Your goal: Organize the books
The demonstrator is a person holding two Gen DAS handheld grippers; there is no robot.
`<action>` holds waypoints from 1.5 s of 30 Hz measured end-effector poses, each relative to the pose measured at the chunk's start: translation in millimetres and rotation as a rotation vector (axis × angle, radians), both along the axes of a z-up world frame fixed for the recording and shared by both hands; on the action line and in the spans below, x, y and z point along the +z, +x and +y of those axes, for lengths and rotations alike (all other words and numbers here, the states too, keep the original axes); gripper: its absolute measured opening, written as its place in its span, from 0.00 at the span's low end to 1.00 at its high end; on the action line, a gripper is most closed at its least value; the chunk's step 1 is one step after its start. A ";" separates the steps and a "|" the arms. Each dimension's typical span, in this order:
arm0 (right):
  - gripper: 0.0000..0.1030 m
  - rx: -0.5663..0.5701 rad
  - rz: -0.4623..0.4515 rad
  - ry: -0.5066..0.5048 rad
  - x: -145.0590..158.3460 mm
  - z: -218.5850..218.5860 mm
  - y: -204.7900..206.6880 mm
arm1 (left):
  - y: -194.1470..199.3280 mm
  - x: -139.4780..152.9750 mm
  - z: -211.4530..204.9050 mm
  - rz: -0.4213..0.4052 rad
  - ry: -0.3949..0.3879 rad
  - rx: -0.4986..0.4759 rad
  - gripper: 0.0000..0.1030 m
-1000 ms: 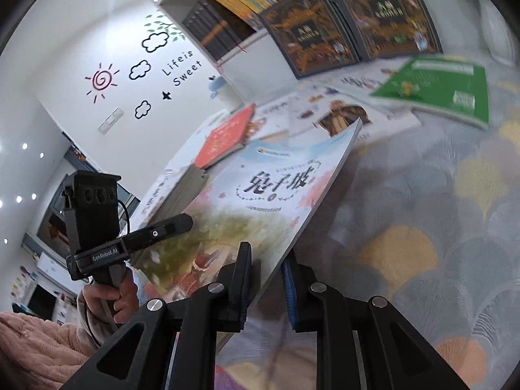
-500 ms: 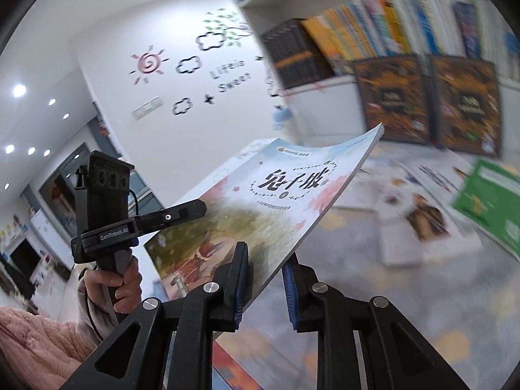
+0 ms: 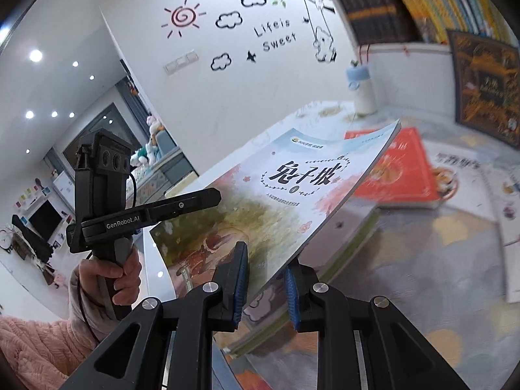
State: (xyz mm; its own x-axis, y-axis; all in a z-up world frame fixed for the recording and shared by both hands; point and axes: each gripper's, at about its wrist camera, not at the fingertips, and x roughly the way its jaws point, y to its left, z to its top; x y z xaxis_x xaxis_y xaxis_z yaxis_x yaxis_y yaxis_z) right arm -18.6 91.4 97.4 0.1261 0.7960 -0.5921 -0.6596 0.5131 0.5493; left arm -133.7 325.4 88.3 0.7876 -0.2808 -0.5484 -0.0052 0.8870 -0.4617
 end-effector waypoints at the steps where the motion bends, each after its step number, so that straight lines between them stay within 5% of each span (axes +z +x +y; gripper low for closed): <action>1: 0.20 0.003 0.010 -0.005 -3.4 5.7 -0.6 | -1.3 -4.9 3.6 0.010 -0.006 0.006 0.26; 10: 0.20 0.030 0.081 -0.059 -33.5 29.6 -3.8 | -11.4 -34.3 9.9 0.067 0.018 0.034 0.26; 21: 0.23 0.014 0.063 -0.093 -44.4 35.6 -13.0 | -9.0 -40.3 10.2 0.078 0.087 0.053 0.29; 24: 0.33 0.016 0.066 -0.097 -43.3 35.1 -14.7 | -9.6 -37.1 10.9 0.083 0.126 0.086 0.34; 28: 0.68 0.018 0.069 -0.107 -37.6 36.3 -17.7 | -8.9 -31.1 14.2 0.093 0.152 0.118 0.35; 34: 0.70 0.027 0.043 -0.158 -31.1 30.3 -19.9 | 4.4 -25.6 22.3 0.134 0.099 0.092 0.35; 39: 0.70 -0.021 0.023 -0.175 -15.1 -0.6 14.5 | 43.2 1.5 32.9 0.156 0.089 0.028 0.35; 45: 0.70 -0.145 0.088 -0.168 -10.9 -35.9 112.3 | 134.6 21.5 26.5 0.210 0.097 -0.038 0.35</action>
